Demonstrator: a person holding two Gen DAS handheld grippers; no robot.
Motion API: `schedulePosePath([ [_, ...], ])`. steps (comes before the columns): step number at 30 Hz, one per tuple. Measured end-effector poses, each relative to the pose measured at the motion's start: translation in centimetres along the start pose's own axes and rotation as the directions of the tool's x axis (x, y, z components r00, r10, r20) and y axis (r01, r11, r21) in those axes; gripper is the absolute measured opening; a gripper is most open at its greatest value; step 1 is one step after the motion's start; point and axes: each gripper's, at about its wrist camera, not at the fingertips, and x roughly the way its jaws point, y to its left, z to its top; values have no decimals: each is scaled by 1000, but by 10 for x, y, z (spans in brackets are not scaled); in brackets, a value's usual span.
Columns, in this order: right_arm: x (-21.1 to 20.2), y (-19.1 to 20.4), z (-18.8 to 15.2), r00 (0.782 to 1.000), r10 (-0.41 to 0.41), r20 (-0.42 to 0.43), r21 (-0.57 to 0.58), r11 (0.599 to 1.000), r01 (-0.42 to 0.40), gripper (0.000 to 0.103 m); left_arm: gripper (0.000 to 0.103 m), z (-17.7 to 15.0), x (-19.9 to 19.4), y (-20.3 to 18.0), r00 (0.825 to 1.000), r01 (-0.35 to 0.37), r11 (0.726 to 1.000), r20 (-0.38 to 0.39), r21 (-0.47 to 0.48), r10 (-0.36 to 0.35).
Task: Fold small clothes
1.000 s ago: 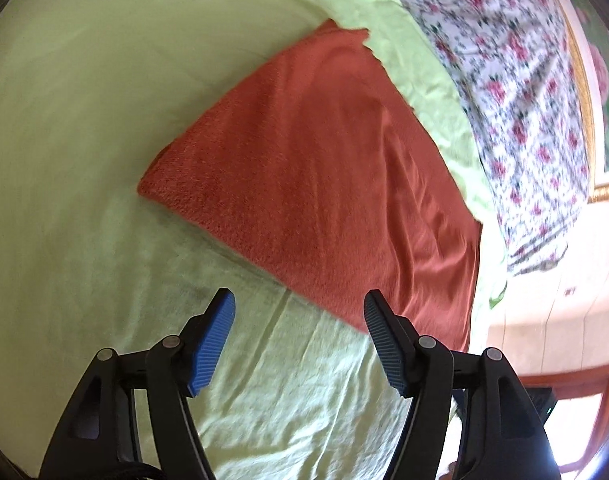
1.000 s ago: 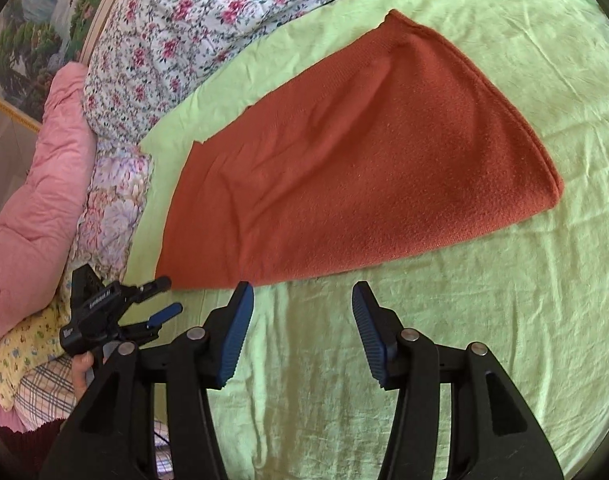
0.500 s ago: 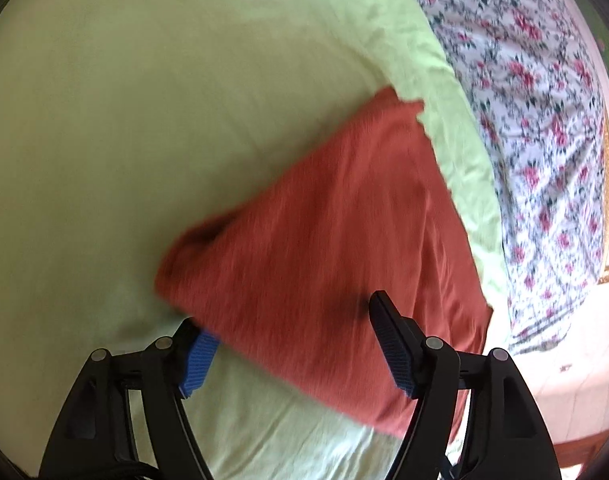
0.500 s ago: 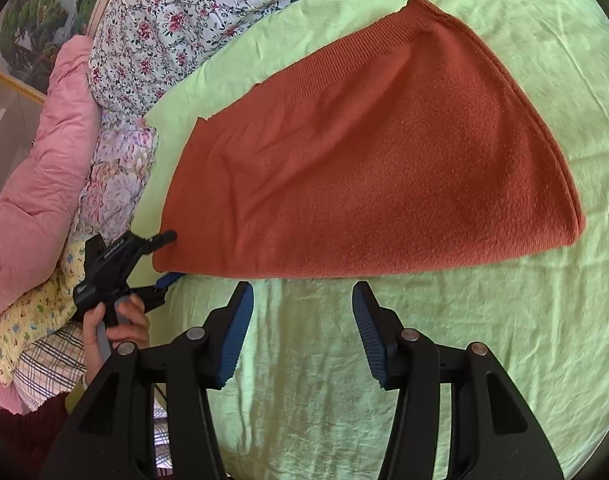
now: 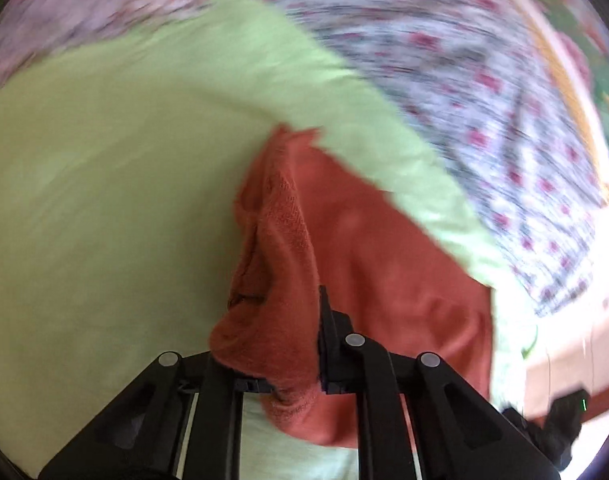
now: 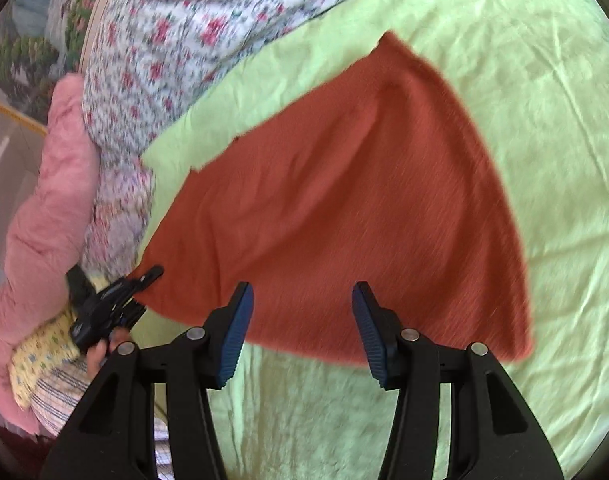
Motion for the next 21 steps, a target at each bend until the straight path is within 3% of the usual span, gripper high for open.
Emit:
schedulePosePath([
  [4,-6,-15,24,999,30,21,48,998,-31,53,8,-13,-6,-80,996,88,975,-12,205,-87],
  [7,-8,-22,43,998,56,21,67,996,-57,53,8,-40,9,-138,990,142,925,-69,353,-125],
  [10,-6,-24,63,994,108,17,78,991,-109,53,8,-82,42,-176,984,149,867,-157,475,-83],
  [14,19,-23,81,988,146,-51,81,987,-142,58,8,-128,75,-194,983,94,799,-182,594,20],
  [18,60,-8,96,979,152,-136,37,988,-148,58,8,-131,71,-193,985,94,788,-172,609,16],
  [21,94,8,106,975,120,-186,-21,992,-126,58,8,-128,65,-185,984,109,794,-177,598,-2],
])
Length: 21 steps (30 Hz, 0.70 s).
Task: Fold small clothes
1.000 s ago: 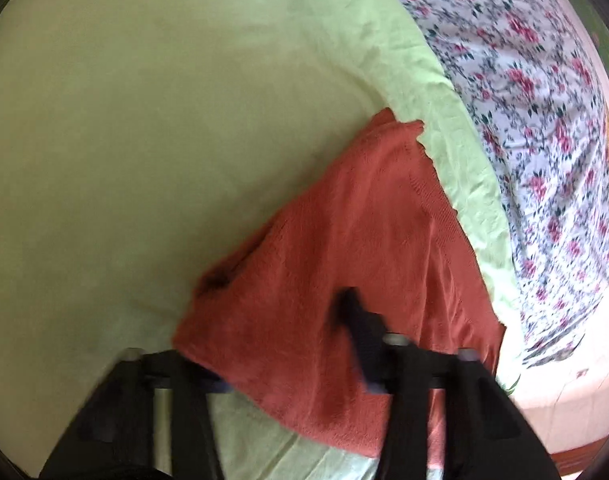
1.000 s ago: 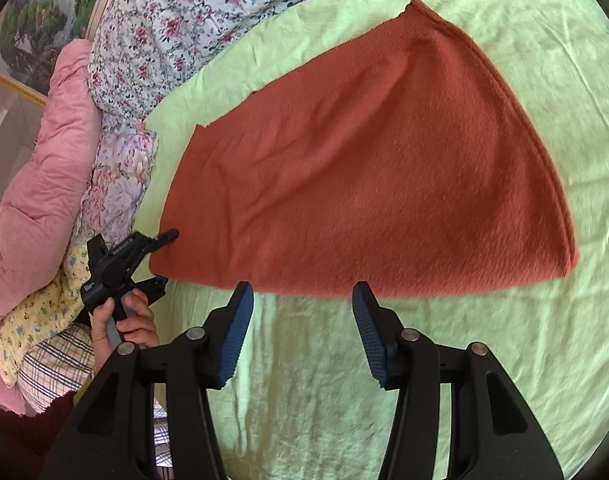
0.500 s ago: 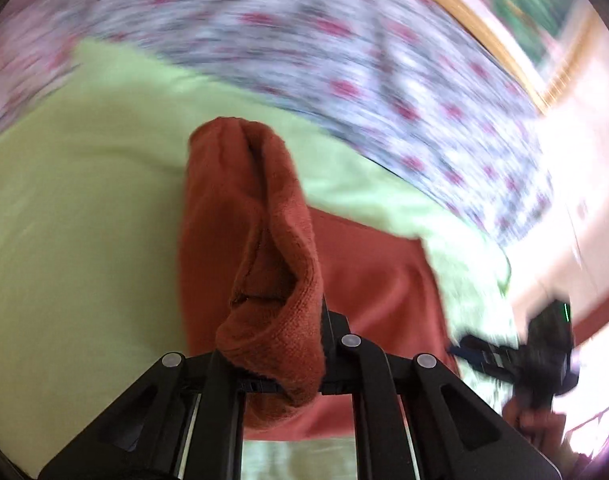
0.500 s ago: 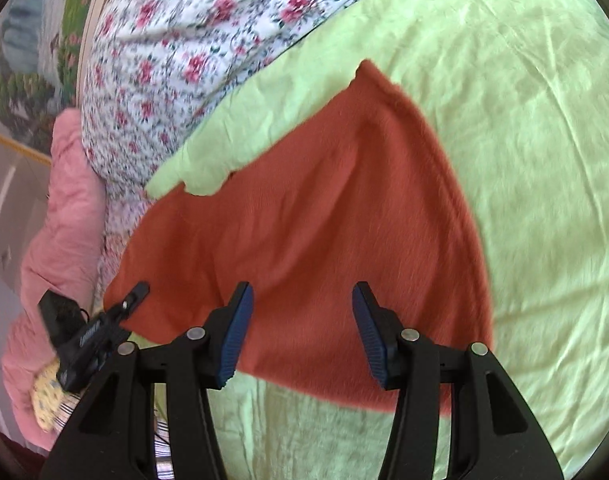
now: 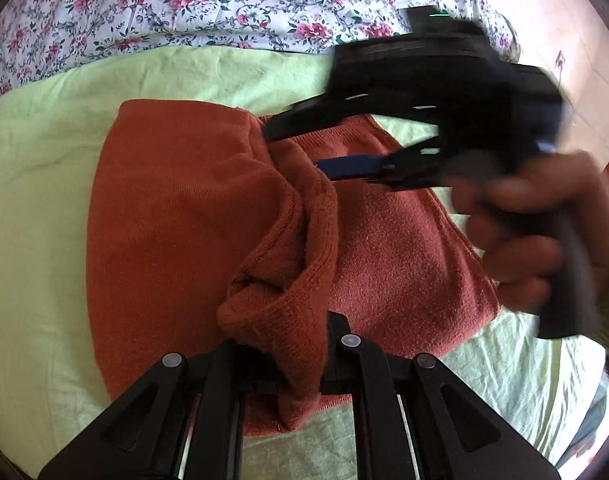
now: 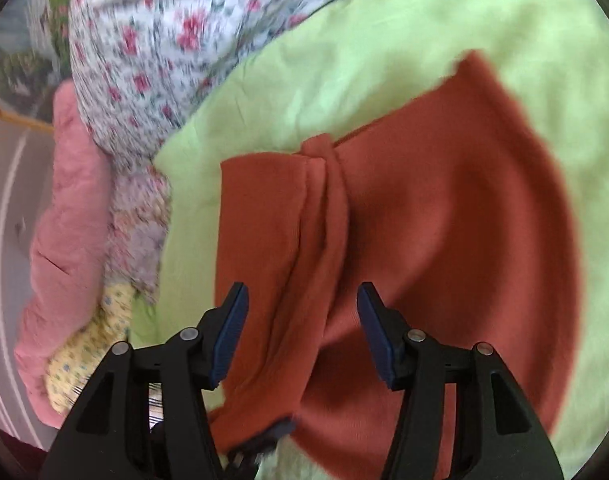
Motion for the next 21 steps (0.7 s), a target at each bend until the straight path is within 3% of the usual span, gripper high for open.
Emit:
schedulePosePath([
  [4,45,8,19,997,-39,-67,-30,999,37,55,8,-1,-6,0,1000,6,1000,10,16,-6],
  [5,53,11,21,995,-52,-83,-47,998,49,48,8,-2,-7,-1,1000,4,1000,8,23,-4],
  [6,58,16,23,993,-72,-93,-73,995,65,25,8,0,-8,-2,1000,3,1000,7,27,-3],
  [7,59,21,24,992,-81,-97,-95,993,71,16,8,2,-11,-2,1000,6,1000,11,28,-6],
  [13,-26,40,28,999,16,50,-202,979,-6,15,9,26,-37,-42,983,161,982,75,98,-169],
  [16,-53,8,24,997,-26,73,-188,981,39,15,9,27,-16,-63,979,194,973,38,124,-200],
  [21,-45,-58,11,993,-112,42,-85,990,115,15,9,16,23,-79,976,217,968,-57,130,-211],
])
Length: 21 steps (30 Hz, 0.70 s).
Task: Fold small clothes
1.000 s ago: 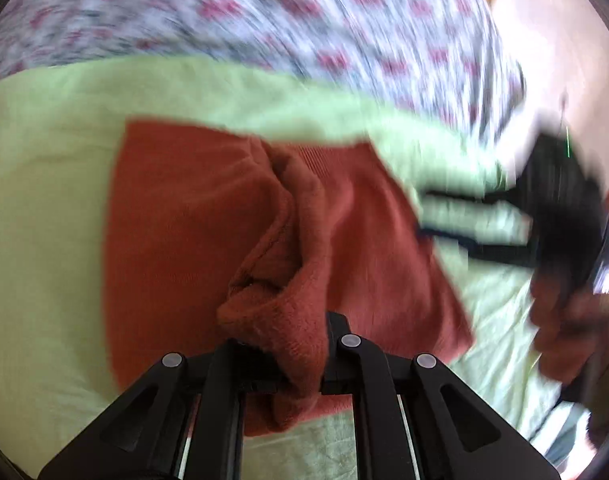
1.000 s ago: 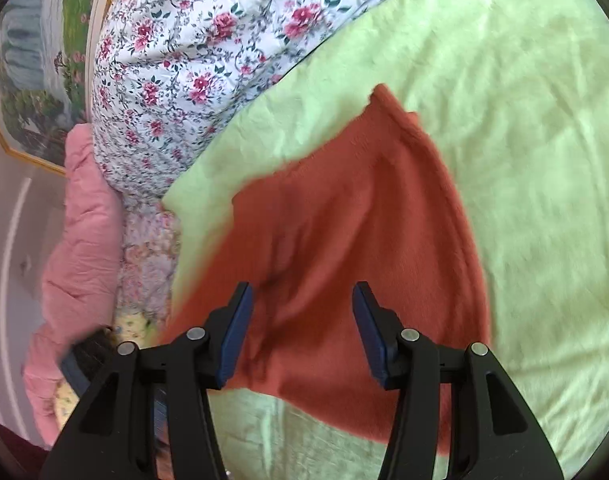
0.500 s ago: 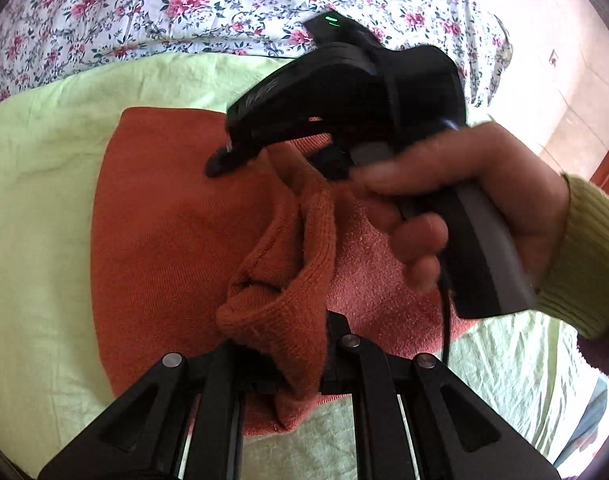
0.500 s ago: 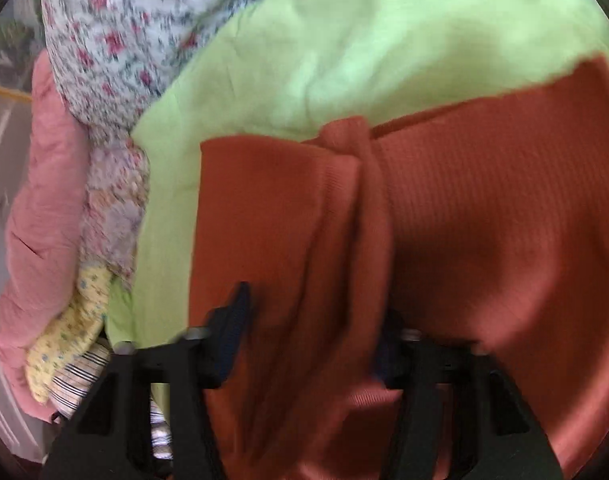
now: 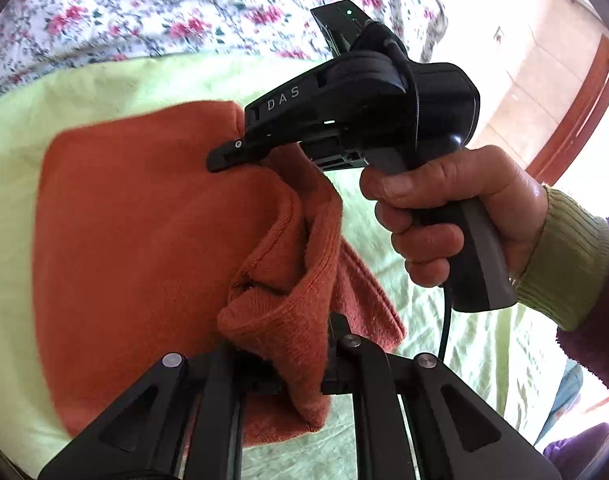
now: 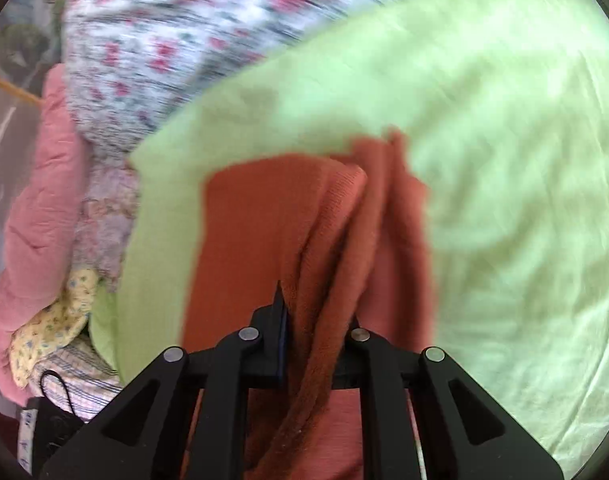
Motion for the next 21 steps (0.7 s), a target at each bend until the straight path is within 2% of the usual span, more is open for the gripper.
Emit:
schedulePosePath([
  [3,-7,-12,-6,998,42,39,23,999,-43,14,10,-4,5,-3,1000,-4,1000,-5,26,4],
  [6,-4,-17,-6,999,41,36,26,999,-42,15,15,1,20,-3,999,13,1000,-46,10,-13],
  [8,-4,-20,-6,998,55,33,45,997,-56,18,27,7,20,-1,998,23,1000,-54,-5,-23],
  [9,-6,-20,-5,998,52,36,52,997,-54,18,38,7,18,0,997,40,999,-66,-11,-41],
  [10,-9,-20,-6,998,46,41,52,997,-48,20,42,6,14,1,996,59,998,-73,-21,-61],
  [12,-18,-18,-9,998,16,63,46,999,-19,22,44,4,3,3,994,74,997,-76,-29,-76],
  [14,-28,-14,-14,996,-17,82,47,999,13,34,44,2,-10,10,994,82,996,-74,-28,-84],
  [15,-33,-13,-16,995,-36,96,50,998,31,39,49,0,-18,15,994,81,996,-69,-37,-83],
  [16,-42,-12,-21,992,-53,118,56,997,47,51,56,-1,-26,22,995,75,996,-67,-57,-79],
  [17,-48,-12,-24,989,-57,133,60,997,50,61,57,-2,-32,31,995,68,994,-65,-82,-73],
  [19,-60,-12,-33,984,-58,167,79,996,46,67,57,-5,-41,46,996,55,990,-62,-127,-63],
  [21,-64,-12,-40,984,-51,173,92,995,35,69,59,-7,-49,68,997,25,983,-69,-185,-38],
])
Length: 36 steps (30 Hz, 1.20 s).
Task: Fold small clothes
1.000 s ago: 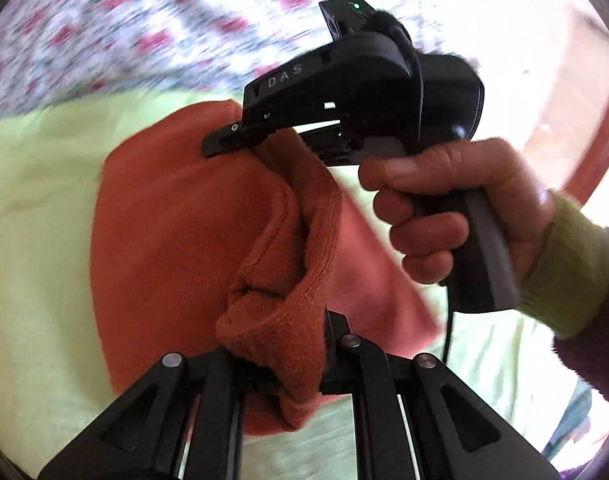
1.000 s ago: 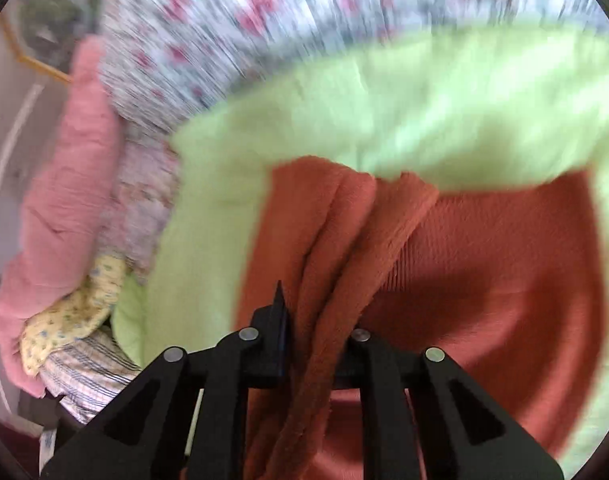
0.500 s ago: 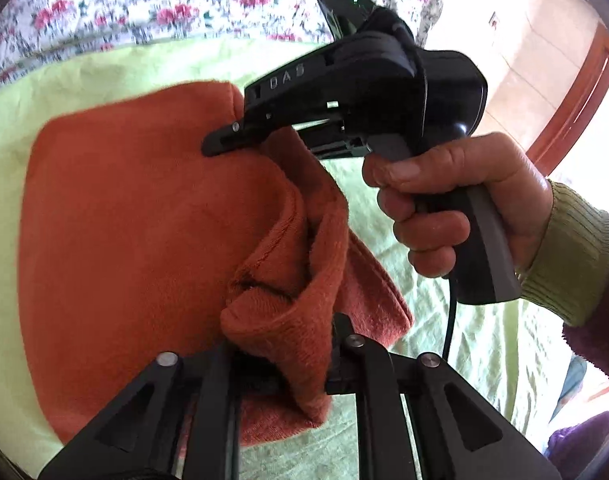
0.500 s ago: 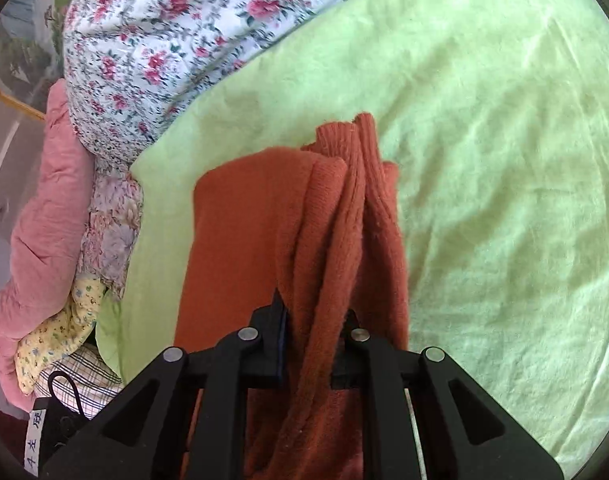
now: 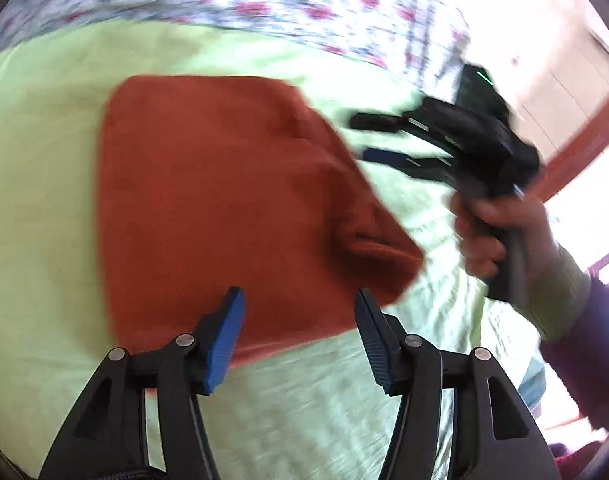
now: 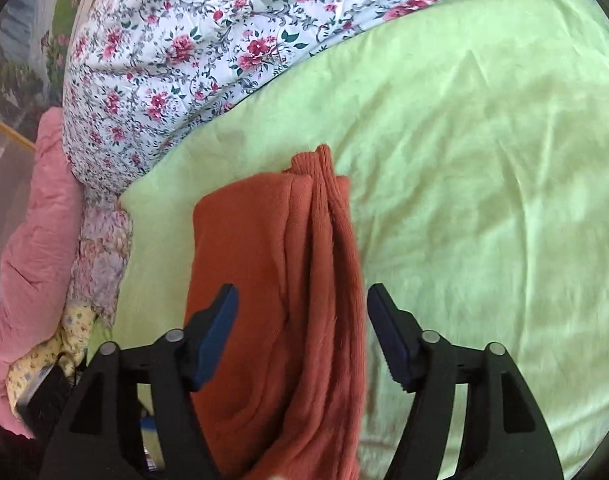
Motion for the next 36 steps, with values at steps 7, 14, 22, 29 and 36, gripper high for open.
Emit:
schedulePosePath([
  [7,-2,6,-26,1000,-3,-19,48,999,4,77,61,19,-13,79,997,-78,981,1,-179,80],
  [14,8,15,-36,998,-13,-56,24,1000,14,80,66,27,-4,120,999,-53,960,-16,-275,50],
  [22,34,5,-31,990,-64,-125,-17,998,62,80,75,48,63,125,993,-13,940,-114,-341,-28],
  [29,53,-2,-29,981,2,-195,15,1000,1,36,42,58,82,124,994,54,938,-75,-342,-85],
  [36,36,19,-36,985,56,-161,33,998,-52,23,21,46,28,117,992,125,944,31,-305,-121],
])
